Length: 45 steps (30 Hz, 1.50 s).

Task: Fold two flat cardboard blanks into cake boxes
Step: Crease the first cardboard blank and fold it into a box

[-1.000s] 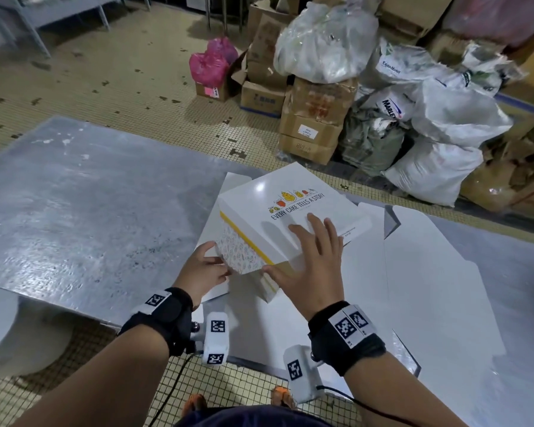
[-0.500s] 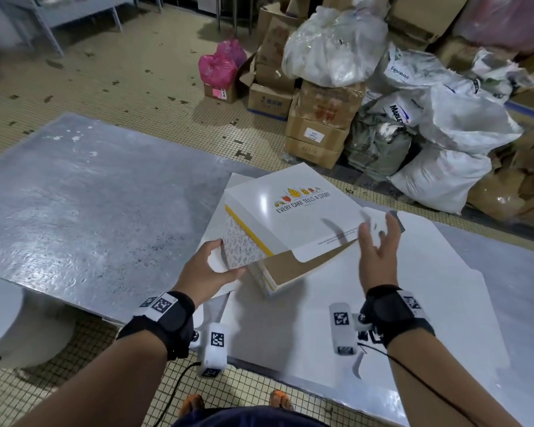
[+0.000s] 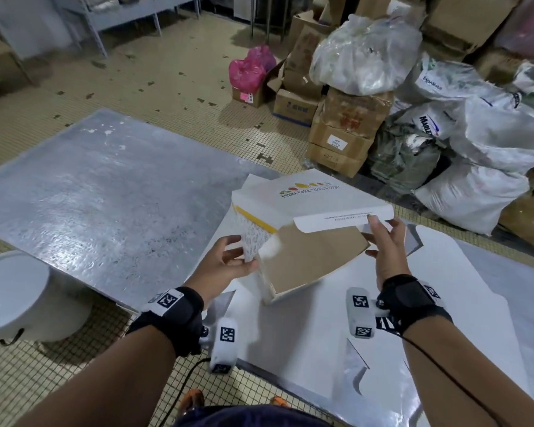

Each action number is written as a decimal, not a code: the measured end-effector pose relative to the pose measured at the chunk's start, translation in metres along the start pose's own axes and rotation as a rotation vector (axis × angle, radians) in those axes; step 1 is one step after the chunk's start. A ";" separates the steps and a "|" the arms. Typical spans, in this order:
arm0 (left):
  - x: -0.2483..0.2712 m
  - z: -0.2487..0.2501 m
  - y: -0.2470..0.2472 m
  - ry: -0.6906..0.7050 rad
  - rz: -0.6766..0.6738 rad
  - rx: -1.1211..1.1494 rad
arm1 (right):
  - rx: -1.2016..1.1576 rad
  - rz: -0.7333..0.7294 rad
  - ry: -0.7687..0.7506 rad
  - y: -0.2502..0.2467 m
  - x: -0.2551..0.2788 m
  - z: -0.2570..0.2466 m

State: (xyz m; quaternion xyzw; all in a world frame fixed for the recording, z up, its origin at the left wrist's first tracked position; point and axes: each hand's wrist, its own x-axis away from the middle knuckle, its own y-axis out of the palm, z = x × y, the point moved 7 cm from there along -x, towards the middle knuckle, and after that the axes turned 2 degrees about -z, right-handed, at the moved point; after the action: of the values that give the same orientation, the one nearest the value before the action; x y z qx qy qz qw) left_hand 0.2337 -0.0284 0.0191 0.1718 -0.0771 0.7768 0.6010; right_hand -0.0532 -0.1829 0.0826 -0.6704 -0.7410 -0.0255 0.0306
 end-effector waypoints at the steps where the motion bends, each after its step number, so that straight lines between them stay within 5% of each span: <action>1: 0.001 0.000 0.000 0.000 -0.001 0.028 | 0.021 -0.024 -0.004 0.001 -0.001 0.001; 8: -0.001 -0.003 -0.008 -0.011 0.052 0.105 | 0.356 -0.207 -0.026 0.015 -0.007 0.011; 24: -0.009 -0.004 -0.015 -0.010 0.060 -0.161 | 0.455 -0.162 0.032 0.025 -0.014 0.015; 30: -0.008 0.001 -0.019 0.017 -0.066 -0.057 | 0.509 -0.155 0.069 0.027 -0.014 0.025; 34: -0.009 0.003 -0.022 0.049 -0.112 0.154 | 0.367 -0.205 0.055 0.032 0.001 0.019; 37: -0.007 0.004 -0.033 -0.024 0.029 0.299 | 0.264 -0.245 0.061 0.031 0.008 0.023; 45: 0.002 0.011 -0.049 0.065 0.141 0.413 | 0.115 -0.259 0.170 0.034 0.028 0.037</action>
State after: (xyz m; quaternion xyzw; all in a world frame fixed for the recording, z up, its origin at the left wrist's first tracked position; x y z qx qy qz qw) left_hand 0.2824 -0.0176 0.0261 0.2601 0.0911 0.8215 0.4993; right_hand -0.0230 -0.1485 0.0481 -0.5618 -0.8161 -0.0435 0.1282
